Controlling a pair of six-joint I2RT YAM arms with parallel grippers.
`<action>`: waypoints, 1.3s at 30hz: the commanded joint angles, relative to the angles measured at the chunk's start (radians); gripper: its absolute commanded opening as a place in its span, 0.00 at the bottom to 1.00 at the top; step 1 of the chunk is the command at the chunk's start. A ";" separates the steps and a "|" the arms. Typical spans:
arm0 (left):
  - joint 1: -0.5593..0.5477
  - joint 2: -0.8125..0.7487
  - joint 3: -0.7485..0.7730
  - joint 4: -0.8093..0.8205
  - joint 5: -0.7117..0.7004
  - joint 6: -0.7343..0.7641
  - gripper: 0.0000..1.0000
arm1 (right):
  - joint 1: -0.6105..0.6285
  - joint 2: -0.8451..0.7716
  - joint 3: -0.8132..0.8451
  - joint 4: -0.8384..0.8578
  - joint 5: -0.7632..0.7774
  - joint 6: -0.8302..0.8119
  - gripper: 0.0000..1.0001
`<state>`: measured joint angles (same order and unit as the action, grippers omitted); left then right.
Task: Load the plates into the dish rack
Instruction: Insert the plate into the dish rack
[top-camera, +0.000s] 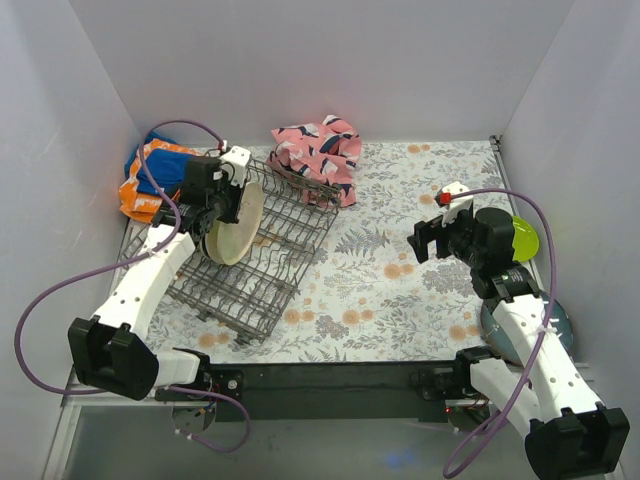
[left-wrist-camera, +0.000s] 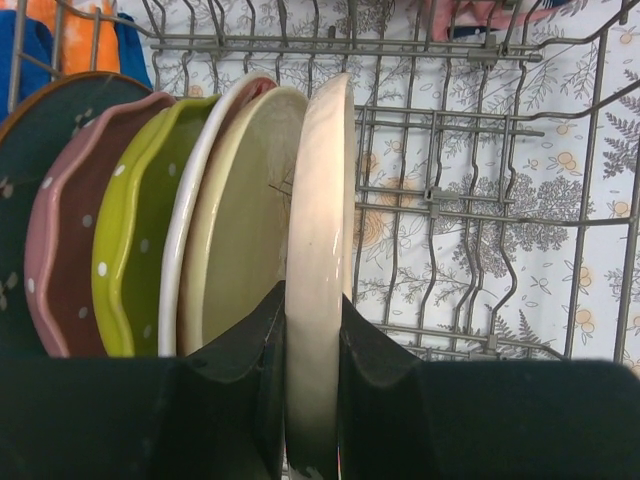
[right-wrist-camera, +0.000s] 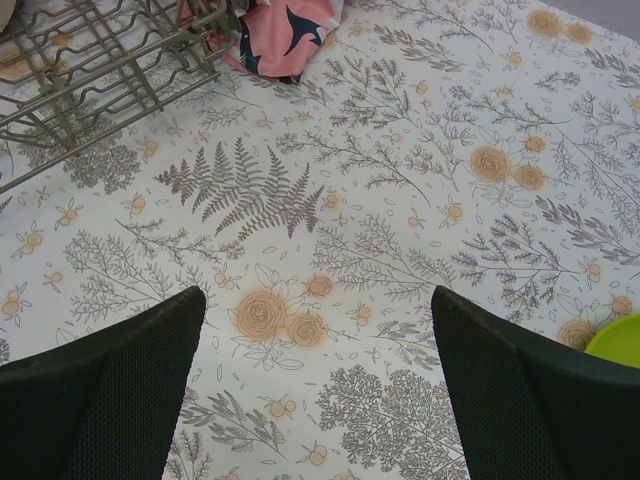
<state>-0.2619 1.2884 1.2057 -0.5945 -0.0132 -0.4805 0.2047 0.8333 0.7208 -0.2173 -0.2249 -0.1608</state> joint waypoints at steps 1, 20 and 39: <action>0.003 -0.021 -0.006 0.104 0.012 -0.001 0.00 | -0.008 0.003 -0.003 0.019 -0.024 -0.008 0.98; 0.003 0.057 -0.025 0.147 0.033 -0.029 0.27 | -0.014 0.010 -0.007 0.018 -0.042 -0.006 0.98; 0.003 -0.008 0.110 0.055 -0.028 -0.093 0.42 | -0.014 0.026 0.008 0.018 -0.053 -0.016 0.98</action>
<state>-0.2611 1.3476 1.2442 -0.5232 -0.0269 -0.5510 0.1963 0.8532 0.7204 -0.2176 -0.2634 -0.1616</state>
